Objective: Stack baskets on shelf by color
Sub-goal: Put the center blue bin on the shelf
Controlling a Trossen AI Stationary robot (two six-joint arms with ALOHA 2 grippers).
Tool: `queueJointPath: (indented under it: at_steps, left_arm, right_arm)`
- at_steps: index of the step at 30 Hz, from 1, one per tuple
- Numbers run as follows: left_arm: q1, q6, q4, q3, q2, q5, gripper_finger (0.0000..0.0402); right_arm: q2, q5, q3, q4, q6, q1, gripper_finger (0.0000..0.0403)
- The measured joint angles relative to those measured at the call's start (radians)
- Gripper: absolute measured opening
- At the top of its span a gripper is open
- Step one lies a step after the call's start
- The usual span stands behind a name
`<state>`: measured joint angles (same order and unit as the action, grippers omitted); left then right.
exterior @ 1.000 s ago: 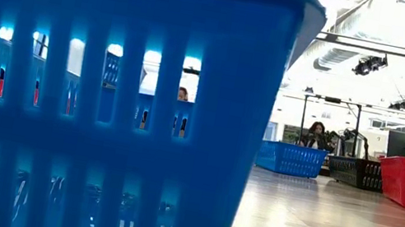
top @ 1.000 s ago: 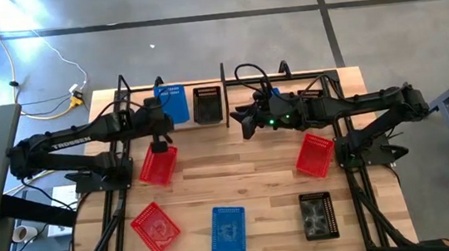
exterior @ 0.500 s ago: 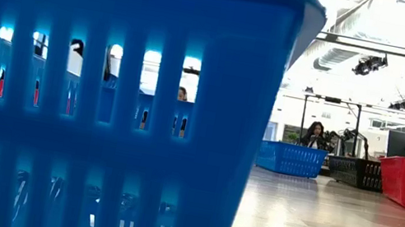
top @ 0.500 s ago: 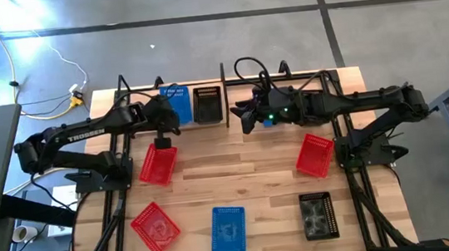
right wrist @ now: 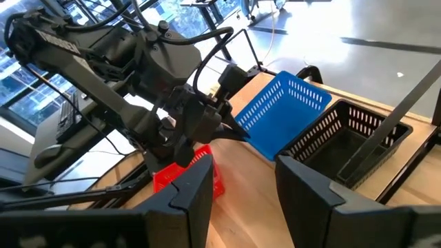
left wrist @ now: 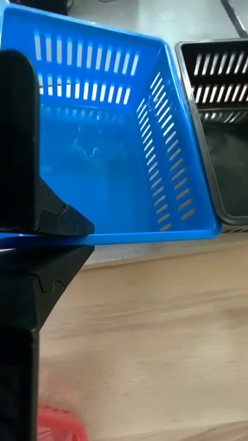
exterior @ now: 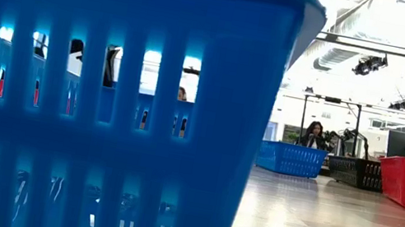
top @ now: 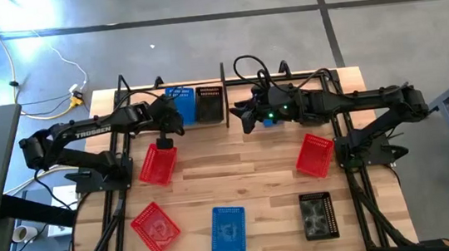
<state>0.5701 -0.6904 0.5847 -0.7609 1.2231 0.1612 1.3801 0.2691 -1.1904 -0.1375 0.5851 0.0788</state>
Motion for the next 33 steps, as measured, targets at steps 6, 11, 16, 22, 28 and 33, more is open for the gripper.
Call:
queueJointPath:
  at_steps: [6, 11, 16, 22, 28, 33]
  left_arm:
    - [0.0, 0.0, -0.004, 0.0, 0.0, 0.005, 0.0003]
    - [0.0, -0.02, -0.004, 0.0, 0.0, 0.016, 0.0005]
    - [0.0, -0.02, 0.006, 0.0, 0.001, 0.059, 0.0025]
    - [0.0, -0.019, 0.005, 0.0, 0.001, 0.048, 0.0056]
    - [0.0, 0.016, 0.004, 0.0, 0.001, 0.056, 0.0072]
    - [0.0, 0.149, 0.021, -0.001, 0.001, 0.051, 0.0082]
  right_arm:
    - [0.0, 0.0, 0.0, 0.0, -0.01, 0.0, 0.0142]
    - [0.0, 0.0, 0.0, 0.0, -0.01, 0.0, 0.0142]
    - [0.0, -0.007, 0.0, 0.0, -0.01, 0.0, 0.0142]
    - [0.0, -0.012, 0.0, 0.0, -0.007, 0.0, 0.0142]
    - [0.0, -0.012, 0.0, 0.0, -0.007, 0.0, 0.0142]
    - [0.0, -0.012, 0.0, 0.0, -0.007, 0.0, 0.0142]
